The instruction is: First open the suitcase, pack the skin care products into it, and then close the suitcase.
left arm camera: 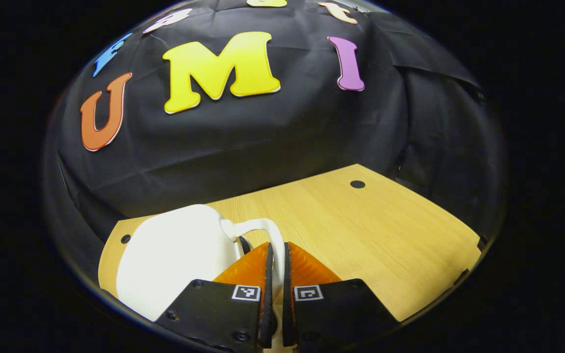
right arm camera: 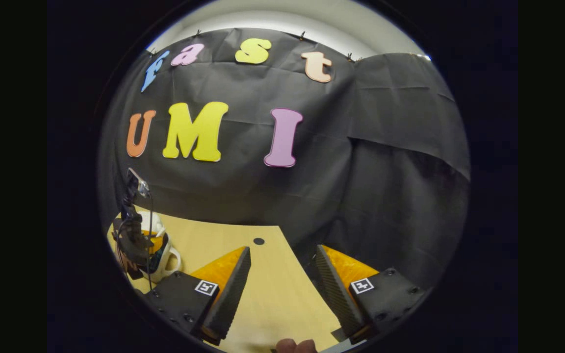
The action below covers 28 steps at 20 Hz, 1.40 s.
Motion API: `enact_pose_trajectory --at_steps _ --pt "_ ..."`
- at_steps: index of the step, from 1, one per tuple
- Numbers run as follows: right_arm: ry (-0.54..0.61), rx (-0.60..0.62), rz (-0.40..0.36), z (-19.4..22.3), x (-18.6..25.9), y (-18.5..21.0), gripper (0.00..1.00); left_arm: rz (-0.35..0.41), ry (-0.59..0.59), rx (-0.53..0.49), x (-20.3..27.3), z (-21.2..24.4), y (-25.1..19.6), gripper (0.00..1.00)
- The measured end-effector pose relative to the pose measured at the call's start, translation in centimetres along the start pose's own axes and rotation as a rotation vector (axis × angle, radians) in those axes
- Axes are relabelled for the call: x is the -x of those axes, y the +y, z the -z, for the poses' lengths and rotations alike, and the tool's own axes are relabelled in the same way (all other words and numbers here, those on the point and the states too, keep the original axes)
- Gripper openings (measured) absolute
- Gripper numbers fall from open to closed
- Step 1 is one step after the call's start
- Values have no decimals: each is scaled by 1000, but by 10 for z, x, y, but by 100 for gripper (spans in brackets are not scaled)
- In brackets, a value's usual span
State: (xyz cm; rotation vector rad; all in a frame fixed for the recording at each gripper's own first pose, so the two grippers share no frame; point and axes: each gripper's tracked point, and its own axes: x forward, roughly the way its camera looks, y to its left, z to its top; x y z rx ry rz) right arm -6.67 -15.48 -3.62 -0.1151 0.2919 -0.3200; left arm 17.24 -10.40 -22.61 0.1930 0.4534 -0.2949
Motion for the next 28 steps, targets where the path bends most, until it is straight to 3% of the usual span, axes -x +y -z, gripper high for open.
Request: enact_pose_trajectory --at_steps 8,12,20,21,24,25,26,28 --pt "40 -12 -31 13 -28 -3 80 -21 68 -41 -21 25 -16 11" --pt "53 -24 -67 19 -37 6 80 -20 104 -11 -25 33 -23 19" --pt "66 -33 -123 23 -41 18 80 -7 157 1 -27 40 -30 24" --pt "69 -29 -135 24 -41 22 80 17 175 24 -26 44 -35 27" --pt "80 -6 -182 22 -41 37 80 10 169 56 -12 36 -38 58" --pt "84 6 -204 20 -42 46 80 13 160 73 -2 31 -39 63" --pt "82 17 -233 16 -41 56 80 14 159 83 8 26 -40 77" --pt "74 54 -302 7 -40 81 80 14 150 58 34 12 -40 89"
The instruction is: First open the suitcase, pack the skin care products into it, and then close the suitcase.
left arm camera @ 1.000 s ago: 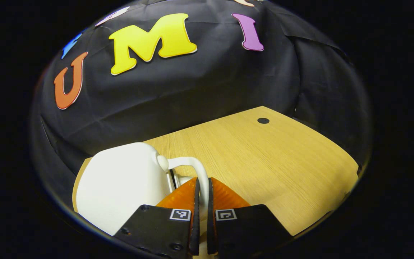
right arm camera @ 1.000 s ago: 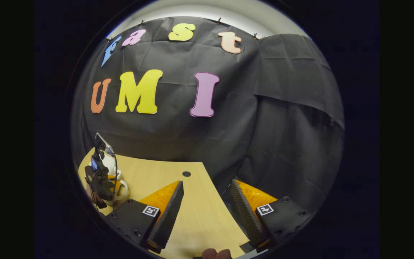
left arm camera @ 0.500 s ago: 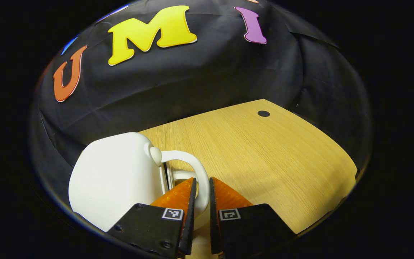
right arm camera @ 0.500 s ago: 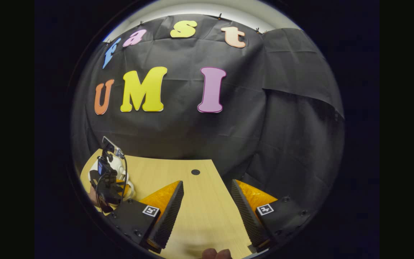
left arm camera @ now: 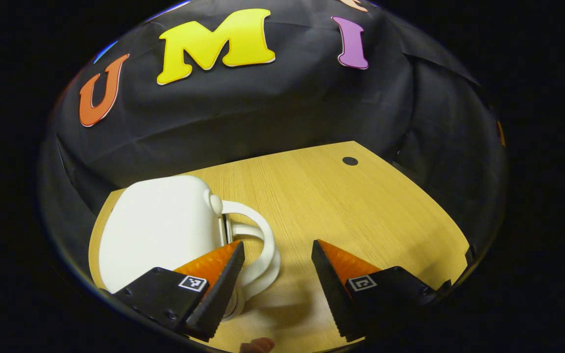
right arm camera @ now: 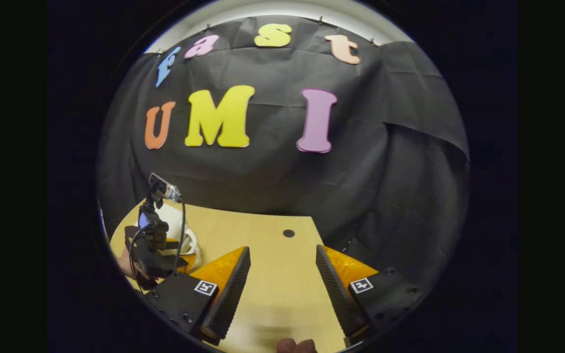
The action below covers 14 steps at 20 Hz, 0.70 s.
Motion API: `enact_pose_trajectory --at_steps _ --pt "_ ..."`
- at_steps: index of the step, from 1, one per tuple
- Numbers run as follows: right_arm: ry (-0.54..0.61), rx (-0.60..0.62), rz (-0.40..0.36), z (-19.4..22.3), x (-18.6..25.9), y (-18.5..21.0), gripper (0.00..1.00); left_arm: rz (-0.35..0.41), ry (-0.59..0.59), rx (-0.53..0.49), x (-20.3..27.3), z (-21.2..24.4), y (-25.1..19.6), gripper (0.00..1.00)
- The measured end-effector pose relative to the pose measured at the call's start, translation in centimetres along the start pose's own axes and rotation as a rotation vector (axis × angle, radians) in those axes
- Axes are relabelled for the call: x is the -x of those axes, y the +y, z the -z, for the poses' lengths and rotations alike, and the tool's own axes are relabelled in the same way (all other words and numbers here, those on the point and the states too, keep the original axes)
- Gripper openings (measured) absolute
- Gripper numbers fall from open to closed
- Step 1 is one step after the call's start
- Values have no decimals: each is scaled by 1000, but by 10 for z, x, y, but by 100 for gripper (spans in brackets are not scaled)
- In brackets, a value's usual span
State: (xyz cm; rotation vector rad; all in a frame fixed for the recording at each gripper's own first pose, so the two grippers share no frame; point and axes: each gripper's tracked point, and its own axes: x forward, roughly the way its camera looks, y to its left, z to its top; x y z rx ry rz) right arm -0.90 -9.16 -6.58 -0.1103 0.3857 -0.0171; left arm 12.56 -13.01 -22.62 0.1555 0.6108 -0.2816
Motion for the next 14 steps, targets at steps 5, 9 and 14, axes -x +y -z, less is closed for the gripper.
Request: enact_pose_trajectory --at_steps 5,9,14 --pt "-147 28 -60 -68 -3 40 77 -57 -308 57 100 -100 37 89" --pt "-307 -16 -37 -123 9 65 79 -132 -531 148 189 -167 82 89" --pt "-423 -90 19 -160 29 86 77 -189 -681 234 250 -186 122 89"
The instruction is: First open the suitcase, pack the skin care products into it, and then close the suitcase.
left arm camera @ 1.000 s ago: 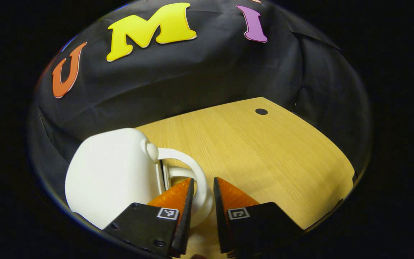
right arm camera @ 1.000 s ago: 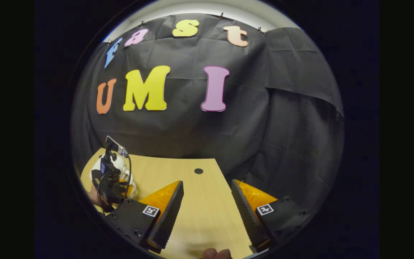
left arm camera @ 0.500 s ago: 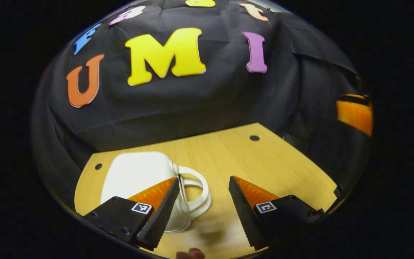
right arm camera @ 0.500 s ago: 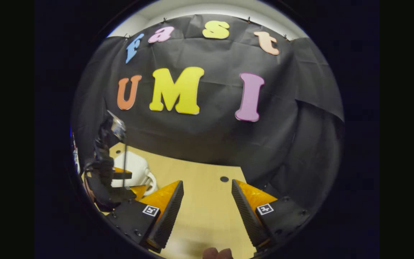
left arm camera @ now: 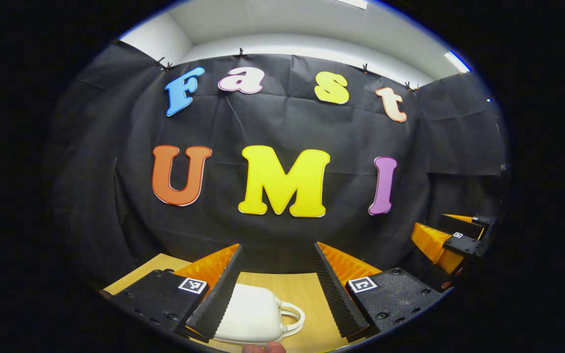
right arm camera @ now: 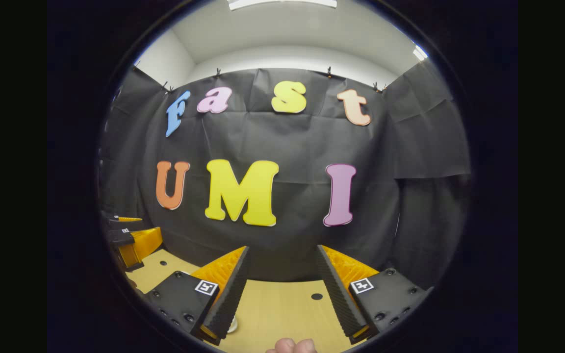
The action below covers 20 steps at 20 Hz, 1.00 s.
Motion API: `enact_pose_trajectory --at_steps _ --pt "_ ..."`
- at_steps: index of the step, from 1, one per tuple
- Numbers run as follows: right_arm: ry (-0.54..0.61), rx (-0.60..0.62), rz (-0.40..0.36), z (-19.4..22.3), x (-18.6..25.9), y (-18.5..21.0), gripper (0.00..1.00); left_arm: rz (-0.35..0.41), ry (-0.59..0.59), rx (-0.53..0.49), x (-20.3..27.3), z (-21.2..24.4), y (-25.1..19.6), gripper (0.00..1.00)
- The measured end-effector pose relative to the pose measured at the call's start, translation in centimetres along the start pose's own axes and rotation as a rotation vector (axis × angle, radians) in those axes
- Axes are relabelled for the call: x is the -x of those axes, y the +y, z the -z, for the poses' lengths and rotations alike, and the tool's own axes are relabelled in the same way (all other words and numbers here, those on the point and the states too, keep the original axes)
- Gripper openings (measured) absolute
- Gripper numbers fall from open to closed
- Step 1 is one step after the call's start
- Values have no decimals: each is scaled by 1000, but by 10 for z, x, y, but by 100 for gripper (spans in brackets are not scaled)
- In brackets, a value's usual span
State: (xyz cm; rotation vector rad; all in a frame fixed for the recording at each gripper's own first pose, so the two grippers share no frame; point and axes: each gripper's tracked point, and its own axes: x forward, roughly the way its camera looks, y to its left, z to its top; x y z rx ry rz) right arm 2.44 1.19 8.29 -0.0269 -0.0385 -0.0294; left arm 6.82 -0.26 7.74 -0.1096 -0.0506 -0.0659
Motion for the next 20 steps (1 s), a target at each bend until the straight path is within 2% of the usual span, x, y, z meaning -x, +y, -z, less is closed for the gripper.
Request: enact_pose_trajectory --at_steps 7,19,20 --pt "8 -16 -32 5 18 31 79 -65 -47 -17 15 -18 16 93" --pt "31 -18 -47 12 21 38 77 -91 -30 -39 23 -11 22 93" --pt "32 -16 -47 11 20 37 80 -94 -28 -37 23 -11 23 93"
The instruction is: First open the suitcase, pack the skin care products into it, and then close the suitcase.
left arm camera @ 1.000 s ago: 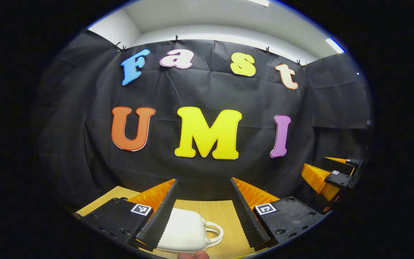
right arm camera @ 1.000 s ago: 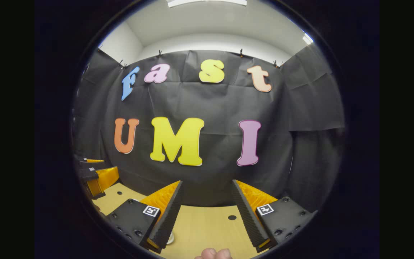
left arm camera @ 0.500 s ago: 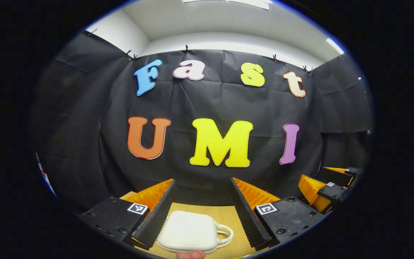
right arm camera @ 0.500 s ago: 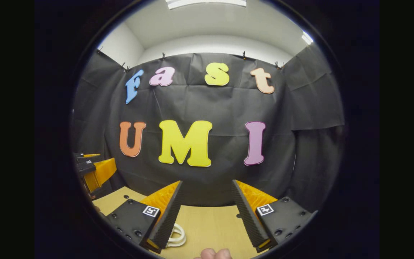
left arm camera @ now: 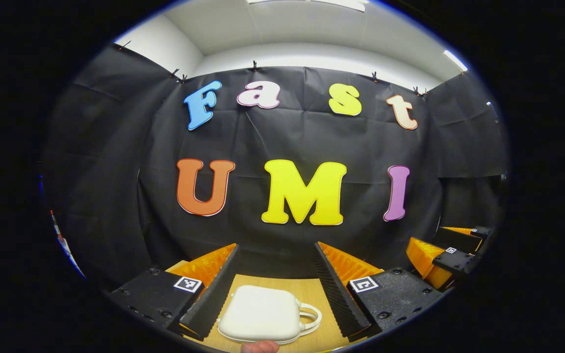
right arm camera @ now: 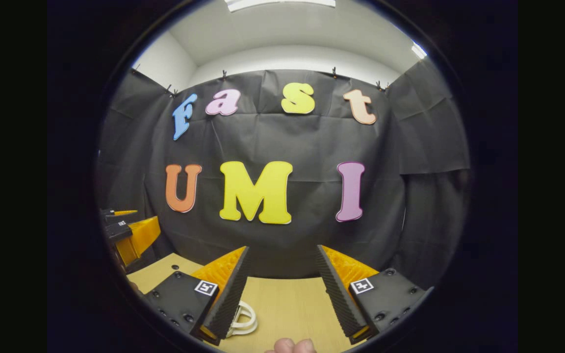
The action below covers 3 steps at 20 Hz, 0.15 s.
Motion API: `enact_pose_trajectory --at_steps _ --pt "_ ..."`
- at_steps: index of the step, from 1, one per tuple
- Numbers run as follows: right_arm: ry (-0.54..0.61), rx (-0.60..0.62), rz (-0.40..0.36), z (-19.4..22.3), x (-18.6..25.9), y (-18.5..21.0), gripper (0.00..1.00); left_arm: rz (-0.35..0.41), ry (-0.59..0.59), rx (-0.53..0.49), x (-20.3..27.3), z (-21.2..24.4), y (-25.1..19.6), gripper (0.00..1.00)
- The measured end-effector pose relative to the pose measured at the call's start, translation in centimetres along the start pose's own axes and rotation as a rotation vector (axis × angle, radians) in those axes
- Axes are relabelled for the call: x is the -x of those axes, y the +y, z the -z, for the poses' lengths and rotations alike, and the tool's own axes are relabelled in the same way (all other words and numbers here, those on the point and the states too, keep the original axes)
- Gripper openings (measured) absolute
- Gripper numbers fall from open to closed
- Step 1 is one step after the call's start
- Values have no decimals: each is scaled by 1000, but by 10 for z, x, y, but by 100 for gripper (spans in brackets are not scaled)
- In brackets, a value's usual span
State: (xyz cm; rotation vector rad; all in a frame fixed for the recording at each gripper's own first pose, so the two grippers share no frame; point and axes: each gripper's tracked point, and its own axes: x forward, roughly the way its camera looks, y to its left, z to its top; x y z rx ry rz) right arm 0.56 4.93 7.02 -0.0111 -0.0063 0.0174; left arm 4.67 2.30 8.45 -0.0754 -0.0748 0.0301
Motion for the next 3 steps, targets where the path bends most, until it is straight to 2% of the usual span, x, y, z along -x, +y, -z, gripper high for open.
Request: enact_pose_trajectory --at_steps 1,3 --pt "-1 1 -2 0 0 1 77 -1 4 0 0 3 0 93" --pt "-3 2 -5 -1 -1 0 79 2 13 -1 0 6 -2 93"
